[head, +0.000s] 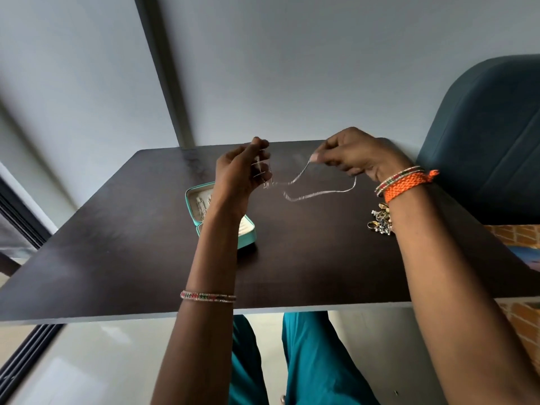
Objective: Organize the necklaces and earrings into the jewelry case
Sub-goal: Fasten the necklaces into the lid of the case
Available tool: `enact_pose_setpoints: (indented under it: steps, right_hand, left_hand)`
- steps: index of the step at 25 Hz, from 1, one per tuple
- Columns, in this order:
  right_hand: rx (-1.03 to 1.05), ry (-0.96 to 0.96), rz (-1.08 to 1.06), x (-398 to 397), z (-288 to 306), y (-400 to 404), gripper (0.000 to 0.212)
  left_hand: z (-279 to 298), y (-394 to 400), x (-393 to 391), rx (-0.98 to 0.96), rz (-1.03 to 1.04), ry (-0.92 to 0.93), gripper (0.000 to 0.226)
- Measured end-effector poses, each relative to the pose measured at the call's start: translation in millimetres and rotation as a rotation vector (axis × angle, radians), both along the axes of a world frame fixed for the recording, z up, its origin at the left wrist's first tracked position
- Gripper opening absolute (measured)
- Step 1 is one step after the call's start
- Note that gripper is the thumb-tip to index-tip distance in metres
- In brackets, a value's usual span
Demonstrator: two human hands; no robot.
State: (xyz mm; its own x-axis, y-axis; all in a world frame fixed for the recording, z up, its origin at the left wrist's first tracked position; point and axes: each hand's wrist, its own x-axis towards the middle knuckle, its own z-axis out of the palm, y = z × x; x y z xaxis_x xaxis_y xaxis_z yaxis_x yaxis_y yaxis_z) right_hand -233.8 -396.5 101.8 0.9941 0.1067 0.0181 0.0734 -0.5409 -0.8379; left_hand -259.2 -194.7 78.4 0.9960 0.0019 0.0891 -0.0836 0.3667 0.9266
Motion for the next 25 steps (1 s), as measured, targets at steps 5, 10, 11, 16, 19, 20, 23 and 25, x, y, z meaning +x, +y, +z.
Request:
enact_pose_setpoints:
  steps: [5,10,11,16,19,20,23,25]
  right_hand:
    - [-0.058,-0.08,0.426,-27,26,30,0.018]
    - [0.176,-0.358,0.193,-27,10,48,0.013]
    - [0.238,-0.368,0.135,-28,4,52,0.011]
    - [0.293,-0.065,0.079,-34,-19,58,0.028]
    - [0.353,0.019,0.118,-33,-26,52,0.036]
    - [0.384,0.026,0.117,-32,-28,50,0.036]
    - [0.642,0.028,0.052,-31,-31,47,0.037]
    - [0.879,0.042,0.015,-29,-30,41,0.033]
  left_hand:
    - [9,-8,-8,0.299,-0.177,0.003,0.032]
    - [14,-4,-12,0.348,-0.163,-0.026,0.029]
    - [15,-3,-12,0.366,-0.168,-0.037,0.025]
    - [10,2,-11,0.496,-0.197,-0.097,0.024]
    - [8,8,-12,0.554,-0.218,-0.076,0.025]
    - [7,8,-12,0.558,-0.222,-0.052,0.025]
    - [1,10,-12,0.52,-0.184,0.05,0.033]
    - [-5,14,-10,0.347,-0.246,0.123,0.037]
